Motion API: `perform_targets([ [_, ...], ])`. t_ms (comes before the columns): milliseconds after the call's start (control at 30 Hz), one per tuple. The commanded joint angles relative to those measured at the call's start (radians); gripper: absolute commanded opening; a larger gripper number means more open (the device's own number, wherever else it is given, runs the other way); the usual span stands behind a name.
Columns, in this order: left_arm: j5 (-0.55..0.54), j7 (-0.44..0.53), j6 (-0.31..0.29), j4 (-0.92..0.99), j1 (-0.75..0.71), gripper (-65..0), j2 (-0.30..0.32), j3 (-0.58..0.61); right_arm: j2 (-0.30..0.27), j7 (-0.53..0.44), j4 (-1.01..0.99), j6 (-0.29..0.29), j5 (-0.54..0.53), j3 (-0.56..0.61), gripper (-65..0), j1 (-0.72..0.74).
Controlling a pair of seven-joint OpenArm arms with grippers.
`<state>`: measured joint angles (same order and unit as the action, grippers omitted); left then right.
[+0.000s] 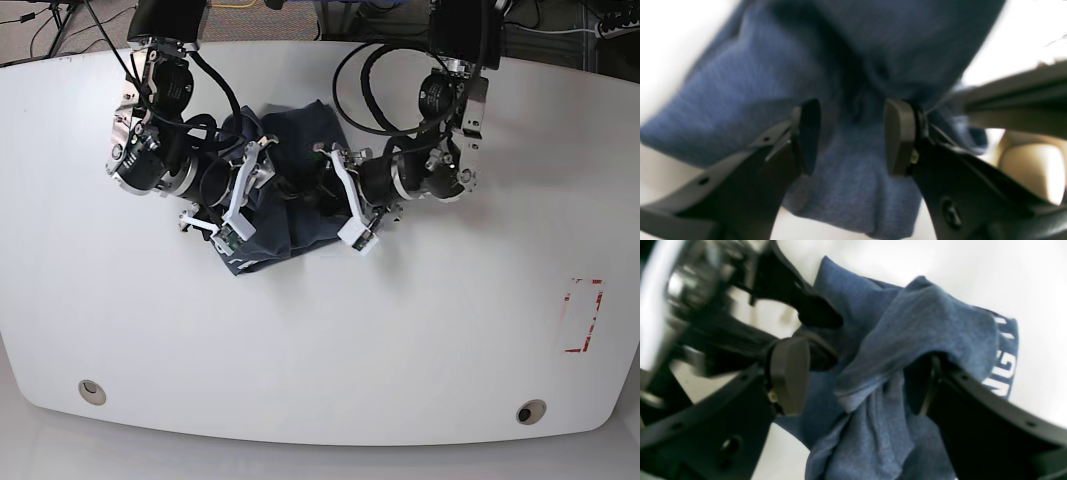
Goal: Layout the t-shirt on the table in an organized manner, then fold the t-shirt properly
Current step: 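Press the folded bundle together between both grippers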
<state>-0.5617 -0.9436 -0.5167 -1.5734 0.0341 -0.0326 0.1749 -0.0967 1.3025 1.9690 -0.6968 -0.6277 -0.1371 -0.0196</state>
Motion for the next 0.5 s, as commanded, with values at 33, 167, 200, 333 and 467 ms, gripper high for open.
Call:
perform_targets([
  [33, -0.037, 0.018, -0.006, -0.017, 0.017, -36.1, 0.049, -0.022, -0.005, -0.021, 0.02, -0.001, -0.014, -0.002, -23.3, 0.011],
  [167, -0.044, 0.018, -0.009, -0.012, -0.004, -36.1, 0.086, -0.021, -0.018, -0.024, 0.02, -0.001, 0.016, -0.002, -23.3, 0.01],
  [200, -0.044, 0.019, -0.009, -0.011, -0.013, -36.1, 0.092, -0.021, -0.019, -0.025, 0.02, -0.001, 0.032, 0.0, -23.3, 0.01],
  [333, -0.044, 0.021, -0.01, -0.011, -0.036, -36.3, 0.105, -0.021, -0.019, -0.044, 0.02, -0.001, 0.07, 0.0, -23.5, 0.01],
  [467, -0.045, 0.022, -0.027, -0.009, -0.056, -36.3, 0.11, -0.021, -0.019, -0.065, 0.014, -0.001, 0.084, 0.0, -23.9, 0.01],
])
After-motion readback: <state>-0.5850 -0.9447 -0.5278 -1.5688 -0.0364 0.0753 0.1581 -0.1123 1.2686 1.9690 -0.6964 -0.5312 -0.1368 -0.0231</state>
